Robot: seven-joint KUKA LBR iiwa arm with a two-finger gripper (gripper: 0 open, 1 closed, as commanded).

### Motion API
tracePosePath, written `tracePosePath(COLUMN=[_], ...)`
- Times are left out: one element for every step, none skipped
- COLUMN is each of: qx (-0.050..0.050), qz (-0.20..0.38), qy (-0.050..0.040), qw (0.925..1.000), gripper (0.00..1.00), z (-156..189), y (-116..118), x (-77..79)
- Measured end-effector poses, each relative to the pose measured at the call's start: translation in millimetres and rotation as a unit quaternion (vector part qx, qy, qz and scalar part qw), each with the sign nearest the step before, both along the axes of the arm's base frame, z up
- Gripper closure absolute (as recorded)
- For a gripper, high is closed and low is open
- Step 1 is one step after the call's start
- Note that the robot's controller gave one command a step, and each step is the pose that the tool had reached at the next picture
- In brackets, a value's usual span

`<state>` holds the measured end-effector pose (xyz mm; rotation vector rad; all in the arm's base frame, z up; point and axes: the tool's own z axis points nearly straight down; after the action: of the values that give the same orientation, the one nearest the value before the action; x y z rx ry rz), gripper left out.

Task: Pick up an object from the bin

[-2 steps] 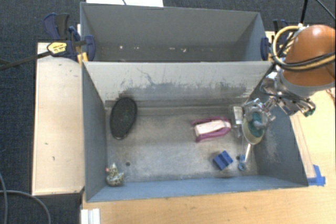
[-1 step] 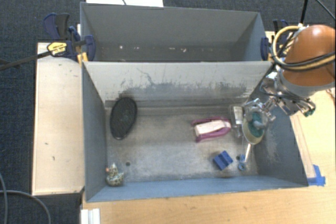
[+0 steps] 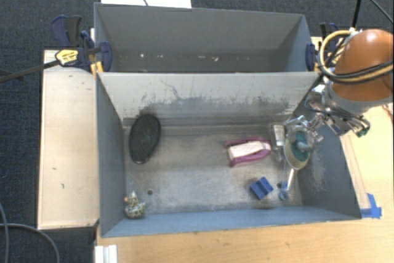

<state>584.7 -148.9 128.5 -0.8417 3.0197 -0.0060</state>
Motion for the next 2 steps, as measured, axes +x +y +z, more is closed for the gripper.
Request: tracePosePath(qx=[0.000, 0.000], qz=[0.000, 0.001], qy=[0.0000, 0.0000], qw=[1.0000, 1.0000], gripper=[1.00, 1.00], z=[0.0, 0.0], y=[0.0, 0.0], x=[0.0, 0.0])
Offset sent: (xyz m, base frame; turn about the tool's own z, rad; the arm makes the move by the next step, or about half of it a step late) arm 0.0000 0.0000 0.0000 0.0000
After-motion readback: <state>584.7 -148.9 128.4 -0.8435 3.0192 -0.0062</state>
